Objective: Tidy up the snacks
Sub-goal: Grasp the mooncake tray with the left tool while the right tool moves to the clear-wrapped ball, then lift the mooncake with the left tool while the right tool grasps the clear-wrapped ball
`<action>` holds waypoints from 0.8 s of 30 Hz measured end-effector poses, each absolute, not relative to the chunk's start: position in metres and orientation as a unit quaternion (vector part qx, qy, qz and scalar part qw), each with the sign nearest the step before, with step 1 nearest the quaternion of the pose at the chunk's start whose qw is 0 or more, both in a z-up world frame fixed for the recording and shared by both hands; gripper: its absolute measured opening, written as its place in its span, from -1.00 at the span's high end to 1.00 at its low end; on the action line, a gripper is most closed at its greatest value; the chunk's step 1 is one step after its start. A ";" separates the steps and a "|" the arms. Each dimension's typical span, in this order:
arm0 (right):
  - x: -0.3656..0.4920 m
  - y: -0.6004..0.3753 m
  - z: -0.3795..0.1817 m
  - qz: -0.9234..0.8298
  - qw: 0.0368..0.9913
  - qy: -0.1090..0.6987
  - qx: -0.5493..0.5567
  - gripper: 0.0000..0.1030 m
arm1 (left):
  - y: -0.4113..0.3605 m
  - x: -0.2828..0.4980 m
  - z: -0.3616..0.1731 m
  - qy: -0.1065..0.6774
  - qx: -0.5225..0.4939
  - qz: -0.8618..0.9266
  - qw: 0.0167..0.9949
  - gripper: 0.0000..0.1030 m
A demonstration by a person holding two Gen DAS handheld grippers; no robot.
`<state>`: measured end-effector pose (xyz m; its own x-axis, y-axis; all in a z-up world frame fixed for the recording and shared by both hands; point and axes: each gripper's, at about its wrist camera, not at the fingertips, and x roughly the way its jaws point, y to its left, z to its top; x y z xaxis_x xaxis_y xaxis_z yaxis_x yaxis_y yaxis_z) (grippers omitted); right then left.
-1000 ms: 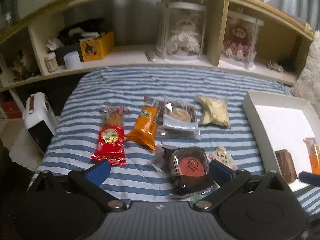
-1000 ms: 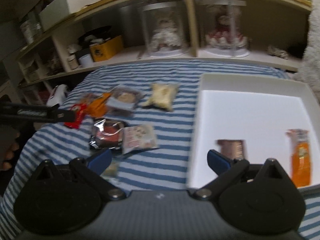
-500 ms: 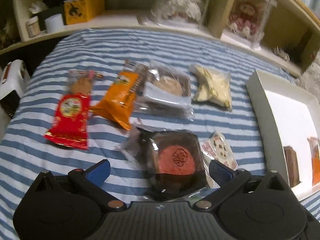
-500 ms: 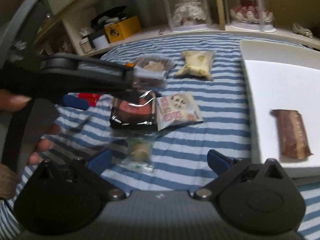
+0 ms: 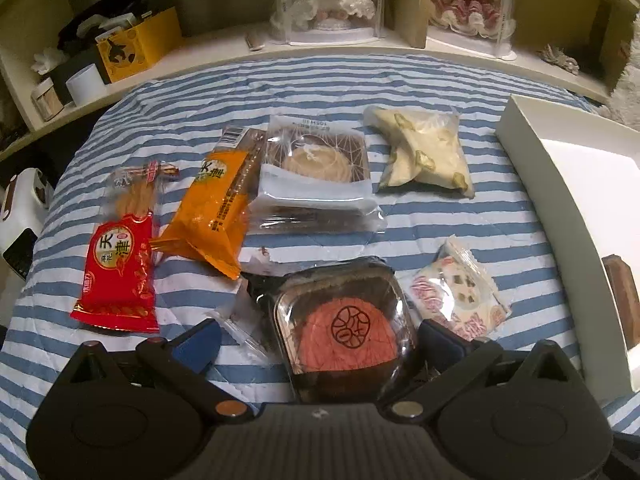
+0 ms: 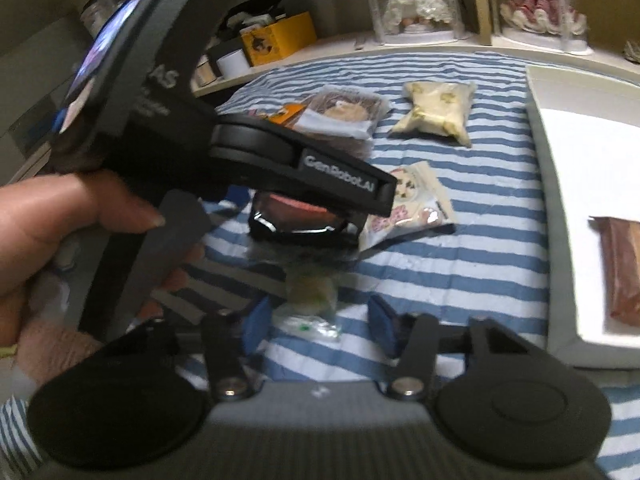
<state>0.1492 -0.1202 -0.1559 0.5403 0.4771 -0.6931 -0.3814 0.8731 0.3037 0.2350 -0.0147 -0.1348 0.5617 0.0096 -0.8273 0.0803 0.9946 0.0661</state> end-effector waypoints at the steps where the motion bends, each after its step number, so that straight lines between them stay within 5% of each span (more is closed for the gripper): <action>1: 0.150 -0.119 -0.156 0.250 0.875 0.412 0.054 0.05 | -0.014 0.235 -0.135 0.469 0.048 -0.021 0.881 -1.00; 7: 0.143 -0.119 -0.154 0.264 0.871 0.413 0.027 0.72 | 0.001 0.227 -0.131 0.482 0.041 -0.027 0.875 -0.88; 14: 0.130 -0.127 -0.141 0.271 0.868 0.416 0.025 0.76 | 0.008 0.218 -0.117 0.473 0.018 -0.046 0.880 -0.36; 24: 0.110 -0.146 -0.123 0.258 0.869 0.421 0.044 0.69 | 0.020 0.206 -0.111 0.487 0.004 -0.031 0.873 -0.30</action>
